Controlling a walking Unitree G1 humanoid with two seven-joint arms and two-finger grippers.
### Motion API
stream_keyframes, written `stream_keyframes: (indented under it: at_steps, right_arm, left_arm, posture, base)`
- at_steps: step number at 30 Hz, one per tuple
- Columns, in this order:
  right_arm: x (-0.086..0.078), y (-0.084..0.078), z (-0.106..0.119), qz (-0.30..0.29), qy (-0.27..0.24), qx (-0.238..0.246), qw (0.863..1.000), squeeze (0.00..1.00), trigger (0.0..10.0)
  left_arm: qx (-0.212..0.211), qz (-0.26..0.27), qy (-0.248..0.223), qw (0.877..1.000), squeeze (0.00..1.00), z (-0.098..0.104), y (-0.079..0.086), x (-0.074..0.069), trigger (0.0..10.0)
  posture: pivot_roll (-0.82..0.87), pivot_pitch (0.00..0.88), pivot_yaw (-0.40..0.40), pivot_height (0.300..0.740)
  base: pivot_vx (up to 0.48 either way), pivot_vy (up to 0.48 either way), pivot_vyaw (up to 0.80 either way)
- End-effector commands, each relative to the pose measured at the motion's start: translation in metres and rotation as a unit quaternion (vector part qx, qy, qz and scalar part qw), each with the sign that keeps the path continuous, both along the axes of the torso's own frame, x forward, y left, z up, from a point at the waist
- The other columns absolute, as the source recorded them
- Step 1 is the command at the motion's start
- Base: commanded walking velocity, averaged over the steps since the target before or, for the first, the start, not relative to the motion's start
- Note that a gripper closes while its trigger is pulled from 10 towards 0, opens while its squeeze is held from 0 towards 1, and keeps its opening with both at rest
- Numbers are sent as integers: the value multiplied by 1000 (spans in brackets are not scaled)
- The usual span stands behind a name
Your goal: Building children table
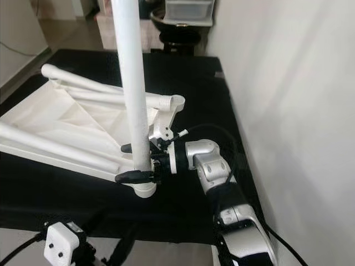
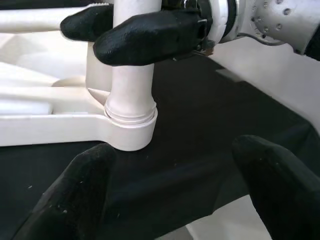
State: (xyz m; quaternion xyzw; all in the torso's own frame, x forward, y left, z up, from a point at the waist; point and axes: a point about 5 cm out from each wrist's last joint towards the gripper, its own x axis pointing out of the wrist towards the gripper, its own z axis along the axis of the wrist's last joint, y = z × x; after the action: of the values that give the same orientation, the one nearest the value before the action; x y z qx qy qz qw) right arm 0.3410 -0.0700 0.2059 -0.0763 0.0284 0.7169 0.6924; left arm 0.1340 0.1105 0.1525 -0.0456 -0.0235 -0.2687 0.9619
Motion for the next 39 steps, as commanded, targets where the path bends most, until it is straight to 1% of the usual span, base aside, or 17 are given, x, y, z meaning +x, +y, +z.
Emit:
stream_keyframes:
  at_steps: [1,14,15,16,19,20,21,22,23,24,25,28,34,35,36,38,39]
  right_arm:
    - [0,13,2,30,-4,-5,1000,0,0]
    - [6,-2,8,20,-35,15,999,0,0]
    - [6,-6,10,-1,-49,22,999,0,0]
    - [3,-19,13,-85,-88,41,992,0,0]
    - [0,-25,12,-132,-91,52,986,0,0]
    - [-3,-29,8,-183,-88,60,977,0,0]
    - [-5,-32,0,-297,-81,76,948,0,0]
    - [-16,-44,-13,-471,-77,83,875,0,0]
    - [-16,-44,-13,-471,-77,83,875,0,0]
    - [-38,-47,-29,-537,-47,73,839,0,0]
    - [-52,-45,-39,-554,-47,56,829,0,0]
    - [-46,-34,-48,-518,-55,39,853,0,0]
    - [-39,-18,-43,-495,-42,46,867,0,0]
    - [-37,-15,-40,-489,-41,47,870,0,6784]
    - [-35,-13,-35,-490,-44,51,869,0,10000]
    - [-35,-12,-31,-495,-46,54,866,0,10000]
    - [-35,-8,-20,-459,-50,77,884,133,10000]
  left_arm:
    - [10,-2,2,1000,0,2,0,-4,10000]
    - [6,-8,9,1000,0,1,-3,-4,10000]
    - [5,-10,8,1000,0,1,-3,-3,10000]
    - [4,-13,5,1000,0,0,-4,0,10000]
    - [3,-13,3,1000,0,0,-5,1,10000]
    - [3,-13,2,1000,0,0,-4,3,10000]
    - [4,-11,0,1000,0,-1,-3,6,10000]
    - [4,-9,-3,1000,0,-1,-1,9,10000]
    - [4,-9,-3,1000,0,-1,-1,9,10000]
    - [5,-8,-6,1000,0,-1,0,11,10000]
    - [6,-6,-8,1000,0,-3,2,15,10000]
    - [4,-4,-8,1000,0,-7,5,27,10000]
    - [0,2,-10,1000,0,-9,7,35,10000]
    - [2,9,-13,1000,0,-9,8,36,10000]
    - [2,14,-15,1000,0,-9,9,38,10000]
    - [2,17,-16,1000,0,-9,10,38,10000]
    - [1,15,-16,1000,0,-10,10,40,10000]
  posture:
    - [145,243,-42,740]
    - [79,210,-38,740]
    - [79,210,-38,740]
    - [65,194,-46,740]
    - [59,189,-50,740]
    - [49,182,-54,740]
    - [31,172,-51,740]
    - [18,163,-34,740]
    - [18,163,-34,740]
    - [16,160,-29,740]
    - [-8,139,-8,740]
    - [14,100,-20,740]
    - [20,72,-29,740]
    - [21,68,-29,740]
    - [22,66,-31,740]
    - [22,66,-31,740]
    - [29,64,-35,740]
  base:
    - [0,0,0]
    - [0,0,0]
    - [0,0,0]
    - [0,0,0]
    - [0,0,0]
    - [0,0,0]
    - [0,0,0]
    - [0,0,0]
    - [0,0,0]
    - [0,0,0]
    - [0,0,0]
    - [0,0,0]
    - [0,0,0]
    - [0,0,0]
    - [0,0,0]
    - [0,0,0]
    - [0,0,0]
